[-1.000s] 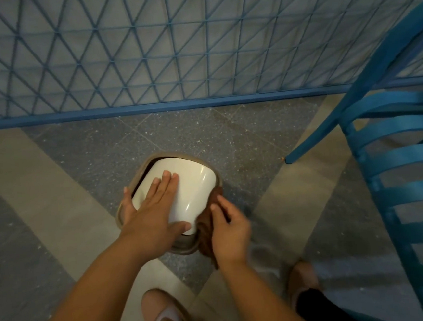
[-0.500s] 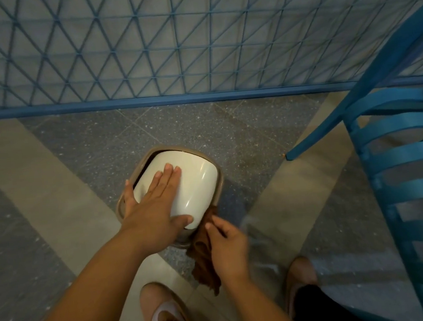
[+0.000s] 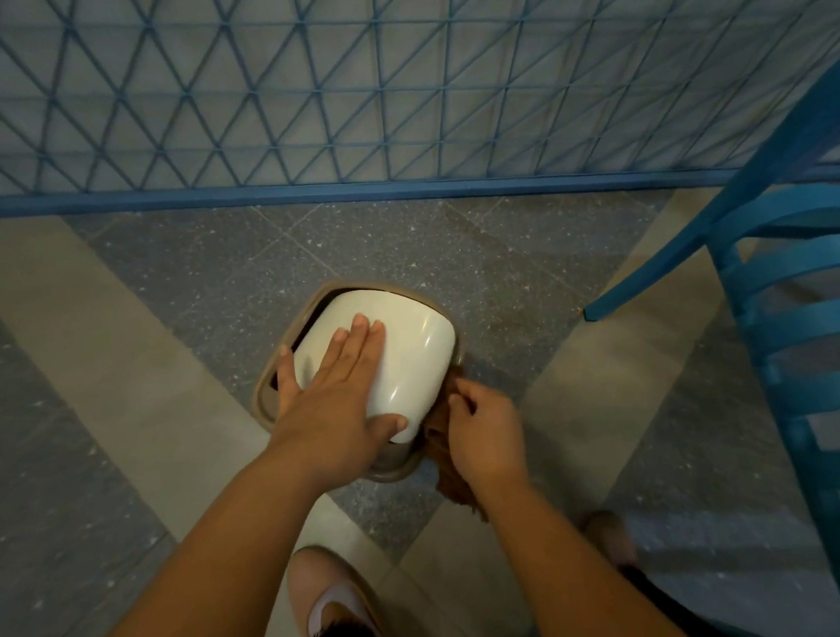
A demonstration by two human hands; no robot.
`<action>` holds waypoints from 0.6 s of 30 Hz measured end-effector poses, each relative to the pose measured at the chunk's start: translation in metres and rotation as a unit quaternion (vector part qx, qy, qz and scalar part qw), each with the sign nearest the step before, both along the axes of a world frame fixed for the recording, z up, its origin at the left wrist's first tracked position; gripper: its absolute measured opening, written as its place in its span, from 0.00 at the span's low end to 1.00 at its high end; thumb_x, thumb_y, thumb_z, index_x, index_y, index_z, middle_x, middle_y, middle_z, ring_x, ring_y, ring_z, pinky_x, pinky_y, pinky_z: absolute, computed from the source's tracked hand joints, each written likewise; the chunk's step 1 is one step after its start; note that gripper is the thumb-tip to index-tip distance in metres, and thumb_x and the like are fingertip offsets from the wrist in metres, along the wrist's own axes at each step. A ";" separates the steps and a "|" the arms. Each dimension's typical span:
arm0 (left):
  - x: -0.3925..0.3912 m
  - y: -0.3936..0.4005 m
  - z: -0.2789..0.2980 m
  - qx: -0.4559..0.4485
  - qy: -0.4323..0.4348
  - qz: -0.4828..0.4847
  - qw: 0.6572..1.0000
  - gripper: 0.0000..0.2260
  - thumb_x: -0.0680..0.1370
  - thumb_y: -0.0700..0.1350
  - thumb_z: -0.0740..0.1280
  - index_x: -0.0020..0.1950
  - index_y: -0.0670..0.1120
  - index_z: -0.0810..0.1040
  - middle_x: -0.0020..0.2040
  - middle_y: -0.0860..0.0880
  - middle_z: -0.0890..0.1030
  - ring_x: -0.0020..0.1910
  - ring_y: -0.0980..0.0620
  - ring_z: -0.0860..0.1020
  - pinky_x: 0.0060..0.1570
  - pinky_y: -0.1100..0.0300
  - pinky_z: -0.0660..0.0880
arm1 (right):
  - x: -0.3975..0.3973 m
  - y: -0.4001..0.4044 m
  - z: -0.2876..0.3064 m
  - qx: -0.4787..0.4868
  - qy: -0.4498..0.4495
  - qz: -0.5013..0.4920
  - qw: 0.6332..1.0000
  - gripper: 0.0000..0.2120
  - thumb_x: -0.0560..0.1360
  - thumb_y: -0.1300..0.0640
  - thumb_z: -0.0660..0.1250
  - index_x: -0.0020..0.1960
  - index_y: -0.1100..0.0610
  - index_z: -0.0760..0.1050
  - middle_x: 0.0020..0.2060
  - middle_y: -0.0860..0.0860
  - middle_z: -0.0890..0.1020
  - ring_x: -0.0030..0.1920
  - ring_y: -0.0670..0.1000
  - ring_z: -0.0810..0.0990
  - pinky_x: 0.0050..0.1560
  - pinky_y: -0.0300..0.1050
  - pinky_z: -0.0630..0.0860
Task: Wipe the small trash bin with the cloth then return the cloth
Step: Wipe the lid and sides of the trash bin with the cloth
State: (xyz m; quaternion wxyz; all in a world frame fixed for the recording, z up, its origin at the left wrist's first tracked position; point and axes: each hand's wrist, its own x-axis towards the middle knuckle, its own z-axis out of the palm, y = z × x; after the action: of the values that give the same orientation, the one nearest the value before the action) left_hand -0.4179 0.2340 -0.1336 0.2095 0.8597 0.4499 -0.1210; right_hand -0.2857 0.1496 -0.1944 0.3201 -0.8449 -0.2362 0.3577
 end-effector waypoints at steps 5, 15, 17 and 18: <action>0.002 -0.004 -0.003 0.007 -0.001 0.007 1.000 0.40 0.77 0.61 0.58 0.76 0.56 0.32 0.76 0.56 0.32 0.75 0.57 0.35 0.70 0.42 0.31 | -0.052 -0.035 0.001 0.030 -0.003 -0.026 0.999 0.14 0.79 0.58 0.60 0.63 0.52 0.77 0.55 0.51 0.78 0.50 0.46 0.76 0.50 0.35 0.66; 0.015 0.002 0.003 -0.009 0.026 0.003 1.000 0.39 0.77 0.63 0.56 0.76 0.55 0.32 0.77 0.55 0.34 0.76 0.56 0.37 0.69 0.40 0.31 | -0.102 -0.046 0.003 0.002 0.142 -0.032 0.989 0.10 0.77 0.56 0.63 0.44 0.46 0.82 0.39 0.39 0.82 0.42 0.37 0.79 0.48 0.35 0.75; 0.014 0.006 0.005 -0.042 -0.029 0.041 0.998 0.35 0.77 0.66 0.53 0.77 0.58 0.37 0.78 0.56 0.39 0.77 0.56 0.42 0.69 0.41 0.30 | -0.094 -0.049 0.002 0.018 0.157 -0.114 0.981 0.12 0.77 0.60 0.63 0.49 0.49 0.83 0.44 0.43 0.84 0.47 0.42 0.81 0.56 0.43 0.77; 0.010 0.012 0.006 -0.061 -0.073 0.084 0.992 0.32 0.78 0.66 0.50 0.77 0.59 0.40 0.78 0.56 0.42 0.77 0.56 0.44 0.69 0.43 0.30 | -0.089 -0.051 0.002 0.026 0.161 -0.144 0.976 0.11 0.77 0.61 0.63 0.52 0.50 0.83 0.46 0.44 0.84 0.48 0.44 0.81 0.57 0.44 0.77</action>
State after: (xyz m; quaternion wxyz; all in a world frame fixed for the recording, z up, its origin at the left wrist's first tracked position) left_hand -0.4081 0.2463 -0.1276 0.3030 0.8113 0.4954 -0.0668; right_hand -0.3746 0.0986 -0.1925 0.4236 -0.7929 -0.0666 0.4329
